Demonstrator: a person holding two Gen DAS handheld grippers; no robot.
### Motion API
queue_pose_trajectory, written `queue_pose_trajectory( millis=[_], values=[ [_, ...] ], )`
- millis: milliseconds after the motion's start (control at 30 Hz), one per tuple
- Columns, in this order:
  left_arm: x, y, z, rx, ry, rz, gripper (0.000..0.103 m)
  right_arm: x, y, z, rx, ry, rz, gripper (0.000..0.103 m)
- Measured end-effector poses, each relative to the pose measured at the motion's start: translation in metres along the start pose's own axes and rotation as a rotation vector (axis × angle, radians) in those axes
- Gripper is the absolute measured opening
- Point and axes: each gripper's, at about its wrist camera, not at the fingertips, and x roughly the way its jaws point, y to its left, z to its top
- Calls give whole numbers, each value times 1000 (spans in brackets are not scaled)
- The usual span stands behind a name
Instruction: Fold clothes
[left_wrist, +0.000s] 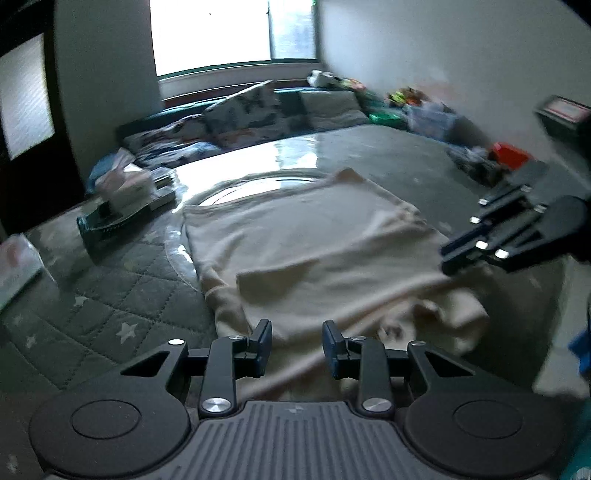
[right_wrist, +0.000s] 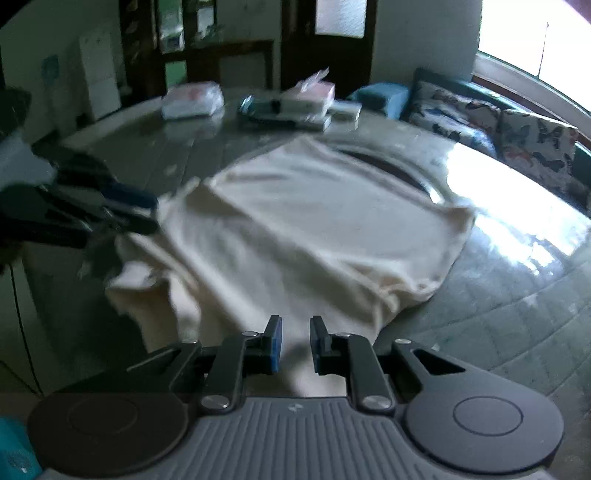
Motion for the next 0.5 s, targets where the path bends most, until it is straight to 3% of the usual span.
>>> queue_pose_trajectory(
  millis=[100, 200, 367, 500],
  values=[
    [-12, -12, -10, 100, 7, -2, 40, 4, 5, -6, -16, 13, -1, 15],
    [-13, -23, -19, 180, 21, -2, 40, -4, 6, -5, -25, 6, 0, 15],
    [-2, -35, -26, 230, 29, -7, 40, -14, 8, -6, -43, 0, -7, 25],
    [3, -43, -26, 269, 21, -15, 40, -18, 6, -9, -44, 4, -21, 27]
  ],
)
